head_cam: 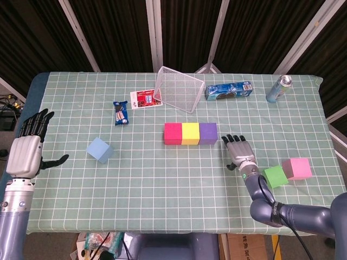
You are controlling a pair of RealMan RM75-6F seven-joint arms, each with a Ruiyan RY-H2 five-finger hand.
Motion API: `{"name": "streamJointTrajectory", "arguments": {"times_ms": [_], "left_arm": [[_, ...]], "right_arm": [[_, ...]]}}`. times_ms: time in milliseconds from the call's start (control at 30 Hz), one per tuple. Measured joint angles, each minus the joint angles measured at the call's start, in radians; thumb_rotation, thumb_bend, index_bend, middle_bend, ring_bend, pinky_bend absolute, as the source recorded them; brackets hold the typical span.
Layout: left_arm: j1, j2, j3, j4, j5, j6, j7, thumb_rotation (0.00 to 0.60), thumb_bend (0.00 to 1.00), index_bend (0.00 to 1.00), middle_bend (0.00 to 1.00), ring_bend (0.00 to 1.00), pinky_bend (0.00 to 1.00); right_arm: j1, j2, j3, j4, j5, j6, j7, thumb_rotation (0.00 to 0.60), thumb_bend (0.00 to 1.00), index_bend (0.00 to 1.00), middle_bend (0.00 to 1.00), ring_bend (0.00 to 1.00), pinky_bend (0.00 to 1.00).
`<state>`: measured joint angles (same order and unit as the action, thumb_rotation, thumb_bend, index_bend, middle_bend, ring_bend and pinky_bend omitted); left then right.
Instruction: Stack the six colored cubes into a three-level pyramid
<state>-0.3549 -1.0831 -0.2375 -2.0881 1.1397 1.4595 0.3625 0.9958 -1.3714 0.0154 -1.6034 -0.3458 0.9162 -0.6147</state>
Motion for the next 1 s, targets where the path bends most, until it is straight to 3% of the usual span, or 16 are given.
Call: {"name": "streamJointTrajectory", "arguments": {"times_ms": [1000], "left_arm": [[0.003, 0.004, -0.003, 0.000, 0.001, 0.000, -0.010, 0.600, 0.11, 0.00, 0.00, 0.00, 0.00]], "right_arm": [[-0.007, -0.029, 0.028, 0.007, -0.028, 0.005, -0.007, 0.600, 0.29, 0.00, 0.00, 0.00, 0.00]]}}
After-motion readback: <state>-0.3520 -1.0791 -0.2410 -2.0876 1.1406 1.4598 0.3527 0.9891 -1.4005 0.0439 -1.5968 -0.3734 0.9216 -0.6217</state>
